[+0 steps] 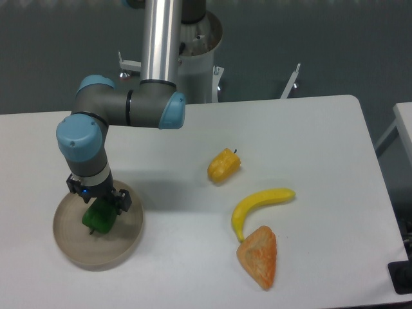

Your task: Place the green pepper on the plate

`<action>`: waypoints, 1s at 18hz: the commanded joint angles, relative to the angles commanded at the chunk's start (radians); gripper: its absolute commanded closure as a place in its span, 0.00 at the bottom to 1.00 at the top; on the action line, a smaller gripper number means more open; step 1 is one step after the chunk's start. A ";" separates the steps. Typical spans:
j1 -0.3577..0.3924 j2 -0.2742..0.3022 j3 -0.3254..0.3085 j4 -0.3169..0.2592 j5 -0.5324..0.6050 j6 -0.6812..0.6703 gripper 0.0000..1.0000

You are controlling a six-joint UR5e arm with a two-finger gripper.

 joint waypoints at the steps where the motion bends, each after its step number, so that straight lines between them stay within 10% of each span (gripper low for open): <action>1: 0.028 0.014 0.002 0.000 0.000 0.002 0.00; 18: 0.433 0.023 0.069 0.048 0.008 0.727 0.00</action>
